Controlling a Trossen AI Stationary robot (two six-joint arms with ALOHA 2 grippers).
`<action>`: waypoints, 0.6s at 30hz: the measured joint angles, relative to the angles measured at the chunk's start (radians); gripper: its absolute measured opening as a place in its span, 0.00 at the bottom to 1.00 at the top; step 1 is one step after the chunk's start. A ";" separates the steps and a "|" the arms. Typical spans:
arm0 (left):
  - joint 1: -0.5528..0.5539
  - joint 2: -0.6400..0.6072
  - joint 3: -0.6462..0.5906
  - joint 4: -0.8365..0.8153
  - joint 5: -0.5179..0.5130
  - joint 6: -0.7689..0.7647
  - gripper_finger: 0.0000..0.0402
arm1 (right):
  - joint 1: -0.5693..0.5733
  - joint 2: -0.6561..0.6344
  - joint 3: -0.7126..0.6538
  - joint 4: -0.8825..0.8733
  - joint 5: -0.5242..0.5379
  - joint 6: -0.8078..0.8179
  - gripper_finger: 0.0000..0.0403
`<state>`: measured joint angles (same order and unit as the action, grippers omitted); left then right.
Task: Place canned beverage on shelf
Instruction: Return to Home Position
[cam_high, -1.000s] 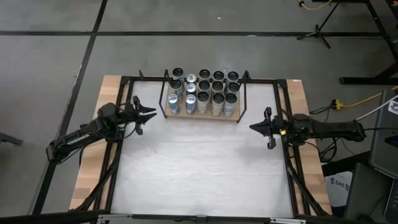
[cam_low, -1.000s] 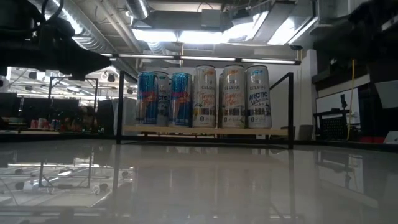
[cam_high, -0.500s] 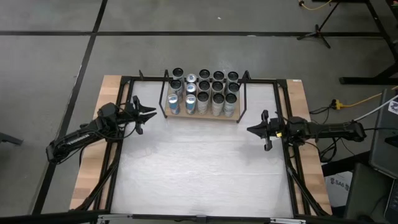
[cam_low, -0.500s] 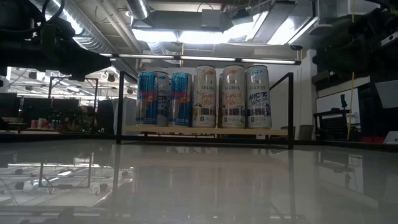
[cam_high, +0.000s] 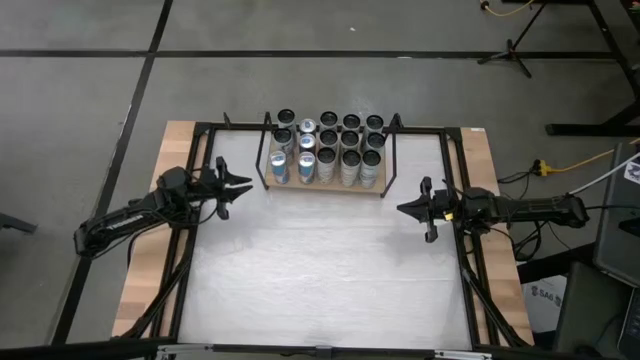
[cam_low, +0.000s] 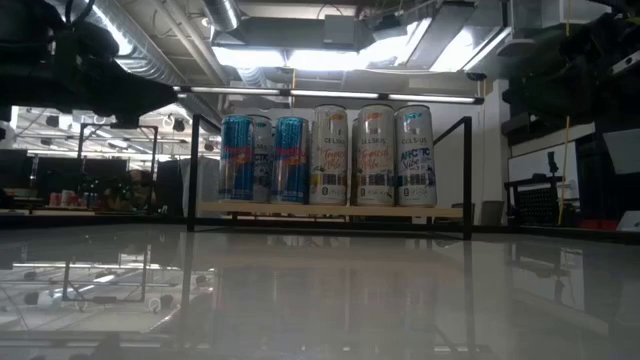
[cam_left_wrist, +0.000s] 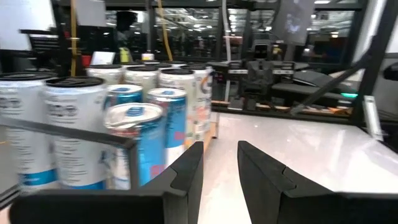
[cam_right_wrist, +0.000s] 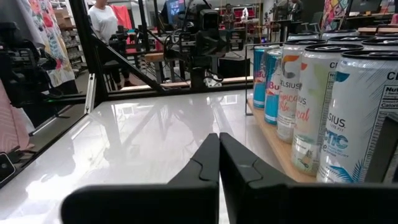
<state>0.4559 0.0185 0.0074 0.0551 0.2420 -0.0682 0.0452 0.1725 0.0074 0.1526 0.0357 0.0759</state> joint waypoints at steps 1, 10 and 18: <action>-0.014 0.000 0.000 0.000 0.000 0.000 0.23 | 0.000 0.000 0.000 -0.001 0.000 -0.001 0.00; -0.126 0.000 0.000 0.000 -0.001 0.000 0.23 | 0.000 0.000 0.000 -0.001 0.000 -0.004 0.00; -0.249 -0.016 0.000 0.001 -0.002 0.000 0.23 | 0.000 0.000 0.000 -0.001 -0.001 -0.005 0.00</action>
<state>0.2074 0.0023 0.0074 0.0564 0.2404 -0.0681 0.0452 0.1726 0.0074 0.1513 0.0349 0.0711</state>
